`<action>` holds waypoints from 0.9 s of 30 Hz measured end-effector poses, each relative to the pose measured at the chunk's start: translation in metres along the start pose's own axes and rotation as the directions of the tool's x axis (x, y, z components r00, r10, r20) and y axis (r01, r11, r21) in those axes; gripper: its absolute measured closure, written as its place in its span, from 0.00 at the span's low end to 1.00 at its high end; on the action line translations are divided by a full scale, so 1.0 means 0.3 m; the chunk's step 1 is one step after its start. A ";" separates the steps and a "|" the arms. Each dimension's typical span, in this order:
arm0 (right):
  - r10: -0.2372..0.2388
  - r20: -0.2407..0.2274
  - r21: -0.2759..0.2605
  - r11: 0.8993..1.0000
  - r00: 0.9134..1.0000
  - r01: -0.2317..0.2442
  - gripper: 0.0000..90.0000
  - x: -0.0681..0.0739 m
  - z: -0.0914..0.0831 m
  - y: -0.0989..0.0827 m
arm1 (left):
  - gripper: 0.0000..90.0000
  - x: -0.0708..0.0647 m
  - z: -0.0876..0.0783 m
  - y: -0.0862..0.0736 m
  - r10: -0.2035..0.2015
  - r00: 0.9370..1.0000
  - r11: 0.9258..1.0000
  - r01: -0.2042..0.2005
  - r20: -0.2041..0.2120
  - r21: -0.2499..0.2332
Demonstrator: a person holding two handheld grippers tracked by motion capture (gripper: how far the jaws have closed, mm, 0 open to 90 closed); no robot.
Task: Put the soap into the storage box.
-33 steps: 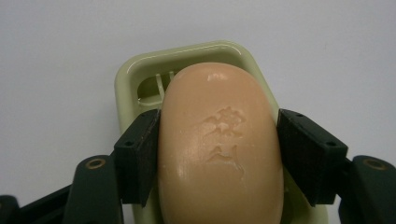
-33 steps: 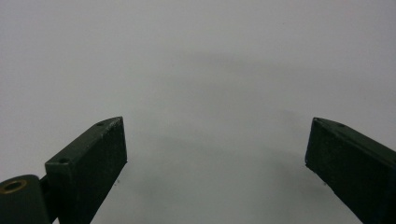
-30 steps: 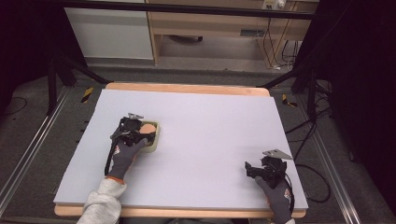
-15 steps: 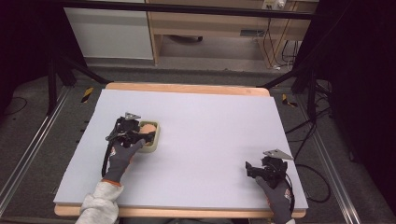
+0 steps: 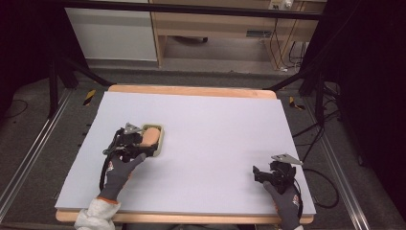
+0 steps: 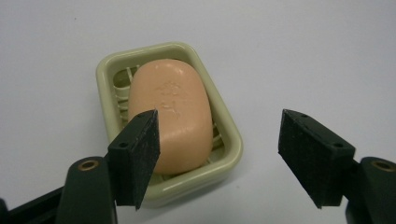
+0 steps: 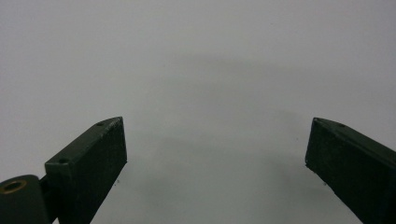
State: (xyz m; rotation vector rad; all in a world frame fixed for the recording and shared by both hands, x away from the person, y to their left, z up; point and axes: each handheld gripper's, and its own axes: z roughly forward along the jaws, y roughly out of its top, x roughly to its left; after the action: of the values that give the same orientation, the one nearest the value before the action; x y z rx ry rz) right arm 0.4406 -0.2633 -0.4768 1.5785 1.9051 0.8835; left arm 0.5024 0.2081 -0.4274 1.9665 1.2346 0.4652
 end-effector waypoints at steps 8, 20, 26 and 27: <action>0.014 0.008 -0.002 1.000 1.000 -0.014 0.06 -0.005 -0.004 -0.001 | 0.29 0.006 -0.041 -0.053 0.005 1.000 1.000 -0.005 0.004 -0.019; 0.016 0.012 -0.003 1.000 1.000 -0.016 0.06 -0.012 -0.004 -0.002 | 0.28 0.043 -0.065 -0.150 -0.010 1.000 1.000 0.010 -0.020 0.002; 0.024 0.017 0.001 1.000 1.000 -0.024 0.06 -0.012 -0.005 -0.001 | 0.28 0.063 -0.082 -0.177 -0.017 0.999 1.000 0.017 -0.033 -0.001; 0.024 0.017 0.002 1.000 1.000 -0.024 0.06 -0.012 -0.005 -0.002 | 0.27 0.066 -0.085 -0.181 -0.015 0.999 1.000 0.015 -0.034 0.000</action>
State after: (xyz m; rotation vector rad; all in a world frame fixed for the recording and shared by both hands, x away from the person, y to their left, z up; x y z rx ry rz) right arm 0.4400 -0.2671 -0.4763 1.6087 1.8790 0.8759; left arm 0.4624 0.2495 -0.4537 1.9558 1.2698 0.4924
